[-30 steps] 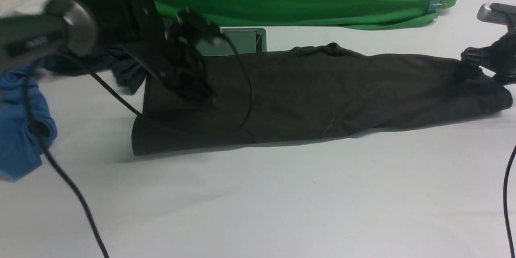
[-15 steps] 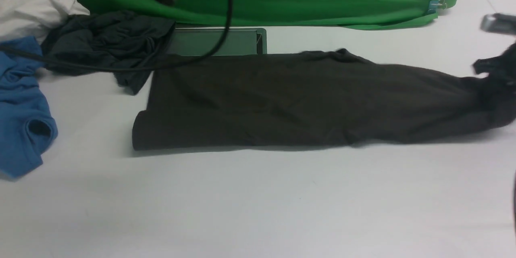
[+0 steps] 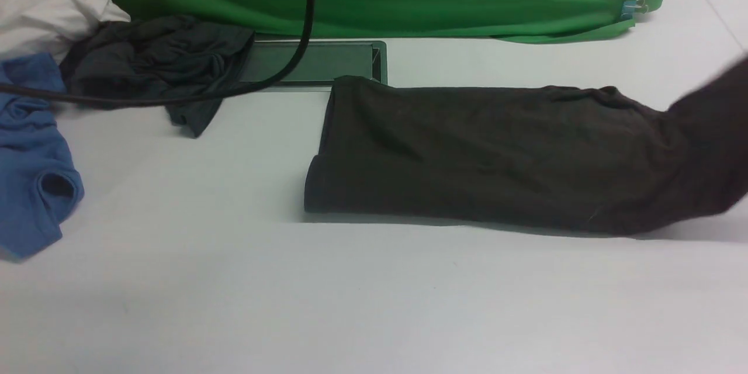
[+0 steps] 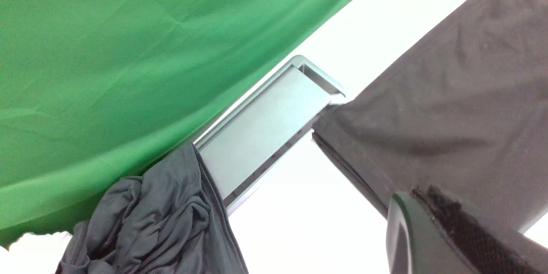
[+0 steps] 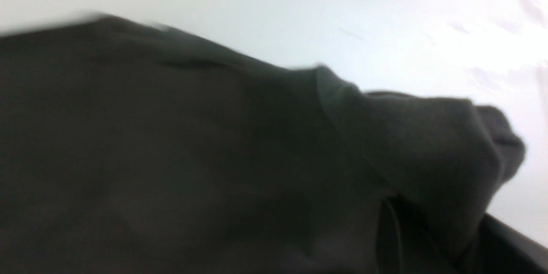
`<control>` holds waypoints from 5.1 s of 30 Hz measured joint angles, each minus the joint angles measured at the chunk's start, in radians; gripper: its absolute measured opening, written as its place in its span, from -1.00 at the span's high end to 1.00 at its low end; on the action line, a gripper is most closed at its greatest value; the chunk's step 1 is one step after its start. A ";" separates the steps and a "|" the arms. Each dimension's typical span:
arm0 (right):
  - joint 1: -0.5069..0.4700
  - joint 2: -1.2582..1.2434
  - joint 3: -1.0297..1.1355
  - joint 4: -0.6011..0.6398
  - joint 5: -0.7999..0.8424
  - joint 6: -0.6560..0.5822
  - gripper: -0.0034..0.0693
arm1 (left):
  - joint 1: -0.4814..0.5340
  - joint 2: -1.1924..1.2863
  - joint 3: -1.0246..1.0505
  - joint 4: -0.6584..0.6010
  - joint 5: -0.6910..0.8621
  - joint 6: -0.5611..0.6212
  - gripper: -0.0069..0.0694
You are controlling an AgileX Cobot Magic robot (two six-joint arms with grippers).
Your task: Fold a long-sleeved shirt on a white desktop.
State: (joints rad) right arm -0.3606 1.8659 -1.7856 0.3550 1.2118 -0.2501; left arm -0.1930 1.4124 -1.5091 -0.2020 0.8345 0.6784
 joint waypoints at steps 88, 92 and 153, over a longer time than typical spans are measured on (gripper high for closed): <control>0.589 0.141 0.147 -0.046 -0.272 0.100 0.73 | 0.037 0.579 0.039 -0.190 -0.211 -0.041 0.77; 0.541 0.181 0.146 -0.114 -0.371 0.114 0.71 | 0.034 0.398 0.040 -0.190 -0.186 -0.034 0.77; 0.528 -1.419 1.396 -0.128 -0.742 0.267 0.76 | 0.022 -1.293 1.237 -0.257 -0.562 0.001 0.77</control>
State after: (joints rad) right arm 0.1676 0.4470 -0.3898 0.2272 0.4703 0.0170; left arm -0.1710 0.1191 -0.2725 -0.4591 0.2724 0.6796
